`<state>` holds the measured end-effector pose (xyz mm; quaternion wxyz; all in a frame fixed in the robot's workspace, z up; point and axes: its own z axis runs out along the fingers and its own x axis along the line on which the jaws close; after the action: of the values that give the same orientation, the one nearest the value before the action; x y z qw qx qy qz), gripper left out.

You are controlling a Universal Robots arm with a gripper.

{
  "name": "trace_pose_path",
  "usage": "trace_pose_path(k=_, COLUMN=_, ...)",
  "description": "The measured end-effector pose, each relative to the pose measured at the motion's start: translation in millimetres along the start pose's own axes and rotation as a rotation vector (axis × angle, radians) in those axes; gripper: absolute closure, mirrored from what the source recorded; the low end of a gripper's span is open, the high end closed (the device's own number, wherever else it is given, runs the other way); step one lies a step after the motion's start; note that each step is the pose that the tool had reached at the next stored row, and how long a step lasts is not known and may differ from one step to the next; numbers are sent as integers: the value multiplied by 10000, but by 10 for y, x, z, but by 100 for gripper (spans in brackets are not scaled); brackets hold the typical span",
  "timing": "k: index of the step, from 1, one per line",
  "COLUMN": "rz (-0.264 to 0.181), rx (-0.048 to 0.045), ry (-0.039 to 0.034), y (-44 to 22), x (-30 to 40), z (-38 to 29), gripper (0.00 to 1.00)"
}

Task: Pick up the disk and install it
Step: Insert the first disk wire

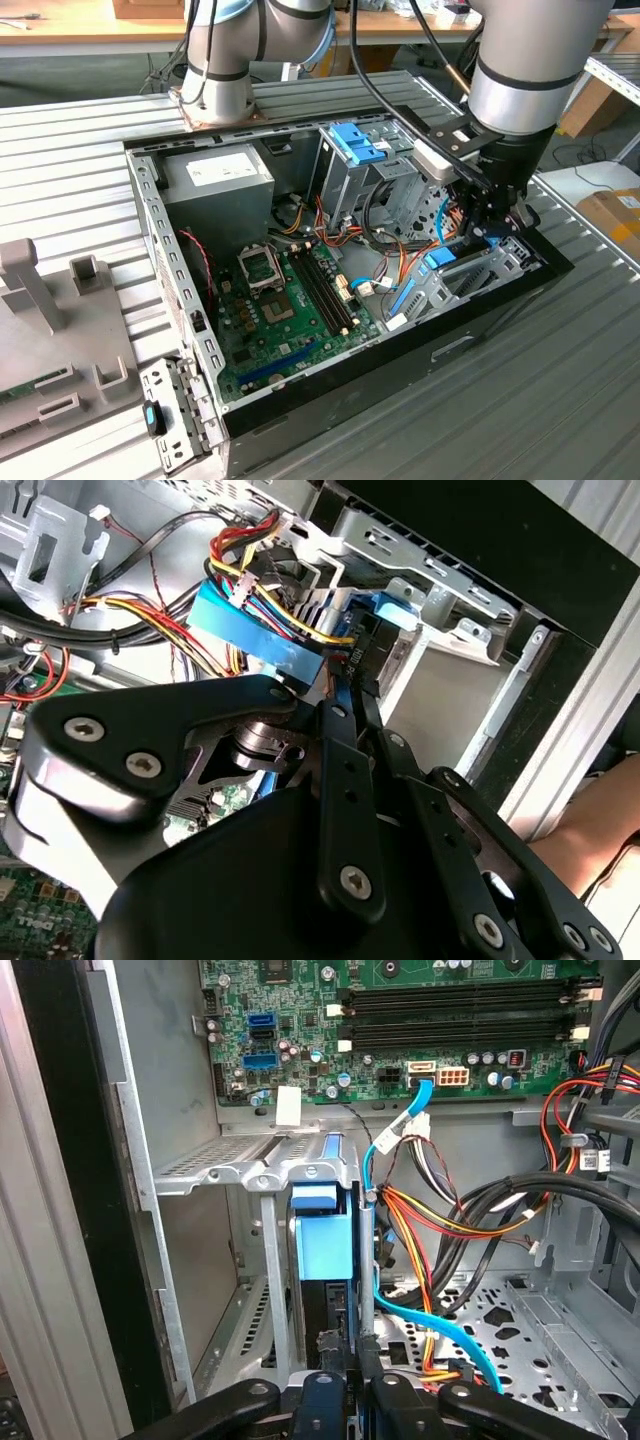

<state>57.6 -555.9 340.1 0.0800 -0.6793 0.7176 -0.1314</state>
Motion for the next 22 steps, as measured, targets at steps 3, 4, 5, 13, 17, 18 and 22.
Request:
trace_pose_path(k=3, rz=22, rx=-5, ry=-74, y=-5, x=15, z=-13, gripper=84)
trace_pose_path(k=4, rz=23, rx=-5, ry=-74, y=-5, x=25, z=-13, gripper=84)
trace_pose_path(k=5, rz=23, rx=-5, ry=-76, y=-6, x=34, z=-11, gripper=84)
trace_pose_path(k=13, rz=24, rx=-4, ry=-78, y=0, x=44, z=8, gripper=84)
trace_pose_path(k=17, rz=23, rx=-5, ry=-74, y=6, x=43, z=28, gripper=84)
trace_pose_path(k=18, rz=25, rx=-4, ry=-79, y=11, x=43, z=42, gripper=84)
trace_pose_path(k=22, rz=23, rx=-5, ry=-75, y=12, x=43, z=48, gripper=84)
